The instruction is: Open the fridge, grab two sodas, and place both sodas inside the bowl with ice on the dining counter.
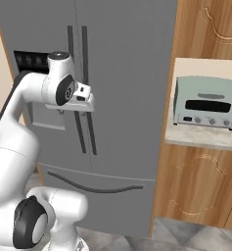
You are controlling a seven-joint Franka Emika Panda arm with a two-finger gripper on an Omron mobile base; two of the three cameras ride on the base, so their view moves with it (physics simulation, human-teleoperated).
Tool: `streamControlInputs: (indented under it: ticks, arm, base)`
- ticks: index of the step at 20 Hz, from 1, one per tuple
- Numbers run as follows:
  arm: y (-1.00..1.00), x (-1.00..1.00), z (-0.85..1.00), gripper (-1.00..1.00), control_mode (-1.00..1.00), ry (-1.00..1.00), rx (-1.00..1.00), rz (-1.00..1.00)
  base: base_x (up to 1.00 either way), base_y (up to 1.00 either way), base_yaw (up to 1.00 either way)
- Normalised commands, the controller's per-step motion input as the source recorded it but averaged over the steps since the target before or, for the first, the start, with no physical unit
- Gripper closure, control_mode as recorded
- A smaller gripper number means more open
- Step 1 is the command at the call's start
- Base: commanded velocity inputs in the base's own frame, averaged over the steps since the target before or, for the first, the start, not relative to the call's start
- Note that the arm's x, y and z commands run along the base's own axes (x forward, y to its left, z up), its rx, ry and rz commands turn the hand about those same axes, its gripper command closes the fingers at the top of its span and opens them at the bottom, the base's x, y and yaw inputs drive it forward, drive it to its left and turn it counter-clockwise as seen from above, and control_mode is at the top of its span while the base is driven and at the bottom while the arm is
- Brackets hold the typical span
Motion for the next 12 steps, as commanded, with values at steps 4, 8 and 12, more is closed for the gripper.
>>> streamControlInputs:
  ticks: [4, 8, 12]
  arm:
    - [0.0, 0.0, 0.0, -1.0, 1.0, 0.0, 0.0, 0.0]
    - [0.0, 0.07, 0.0, -1.0, -1.0, -0.02, 0.0, 0.0]
    - [0.0, 0.29, 0.0, -1.0, -1.0, -0.2, 0.04, 0.0]
  base:
    - [0.07, 0.23, 0.0]
    - [0.07, 0.05, 0.0]
    - [0.0, 0.0, 0.0]
